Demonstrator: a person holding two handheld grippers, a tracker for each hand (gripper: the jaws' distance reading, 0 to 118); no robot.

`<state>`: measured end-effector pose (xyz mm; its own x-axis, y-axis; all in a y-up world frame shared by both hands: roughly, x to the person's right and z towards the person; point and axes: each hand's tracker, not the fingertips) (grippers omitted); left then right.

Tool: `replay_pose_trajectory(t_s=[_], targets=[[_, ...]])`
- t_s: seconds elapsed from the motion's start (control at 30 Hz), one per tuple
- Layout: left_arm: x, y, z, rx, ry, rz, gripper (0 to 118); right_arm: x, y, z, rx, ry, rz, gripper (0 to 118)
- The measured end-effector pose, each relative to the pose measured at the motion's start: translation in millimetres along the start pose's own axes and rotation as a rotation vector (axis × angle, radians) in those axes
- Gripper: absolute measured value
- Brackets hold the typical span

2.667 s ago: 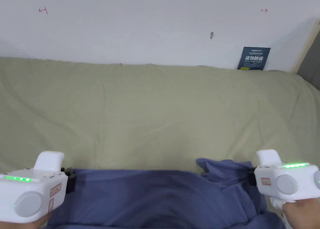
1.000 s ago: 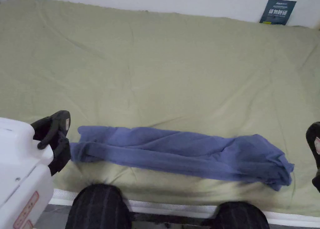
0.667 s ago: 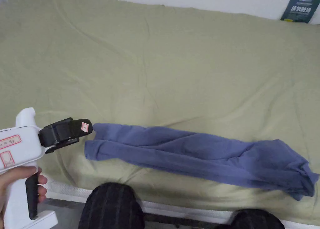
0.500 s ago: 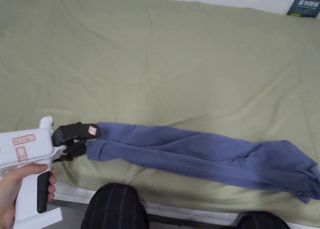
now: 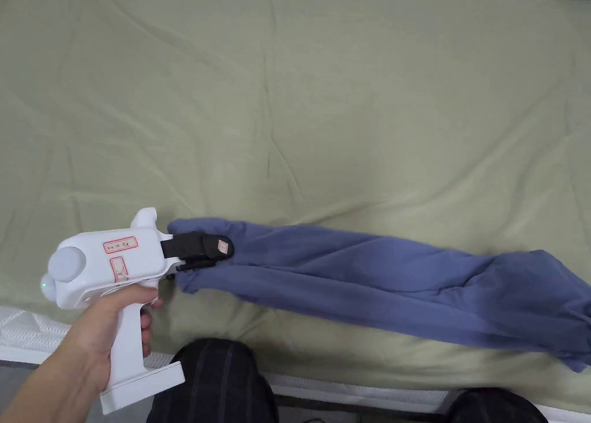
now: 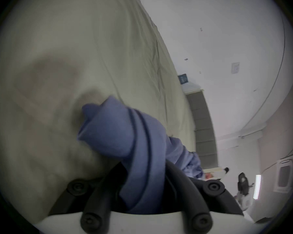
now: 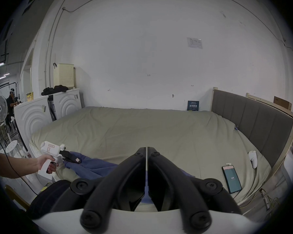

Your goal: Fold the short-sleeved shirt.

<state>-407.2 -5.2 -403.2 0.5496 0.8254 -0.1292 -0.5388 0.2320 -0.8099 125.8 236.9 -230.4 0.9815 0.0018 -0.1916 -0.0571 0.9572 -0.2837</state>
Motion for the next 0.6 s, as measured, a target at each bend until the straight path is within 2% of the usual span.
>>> replay_pose_trajectory(t_s=[0.1, 0.13, 0.17, 0.23, 0.3, 0.4, 0.43, 0.53, 0.6], targets=[[22.4, 2.5, 29.8, 0.044, 0.15, -0.114, 5, 1.0, 1.4, -1.4, 0.003, 0.014, -0.003, 3], [28.6, 4.6, 40.7, 0.077, 0.169, -0.112, 5, 0.6, 1.7, -1.6, 0.007, 0.013, 0.005, 3], [36.0, 6.1, 51.5, 0.108, 0.247, -0.138, 5, 0.8, 2.2, -1.9, 0.009, 0.014, 0.009, 3], [35.0, 19.0, 63.4, 0.108, 0.46, -0.288, 5, 1.6, 3.2, -1.8, 0.016, 0.026, 0.007, 3], [52.6, 14.6, 68.6, 0.106, 0.552, -0.368, 5, 1.9, 2.7, -1.7, 0.022, 0.04, -0.003, 3], [90.0, 5.2, 70.5, 0.132, 0.512, -0.426, 6, 1.0, -0.5, -1.2, 0.03, 0.051, 0.0, 3], [109.4, -0.2, 65.4, 0.128, 0.449, -0.472, 6, 1.0, -1.4, -0.7, 0.03, 0.057, 0.0, 3], [146.0, -26.0, 25.7, 0.095, 0.314, -0.514, 6, 3.3, -5.0, 4.9, 0.048, 0.073, -0.021, 3], [177.2, -53.8, -12.6, 0.047, 0.244, -0.493, 6, 5.9, -7.1, 8.4, 0.057, 0.069, -0.027, 3]])
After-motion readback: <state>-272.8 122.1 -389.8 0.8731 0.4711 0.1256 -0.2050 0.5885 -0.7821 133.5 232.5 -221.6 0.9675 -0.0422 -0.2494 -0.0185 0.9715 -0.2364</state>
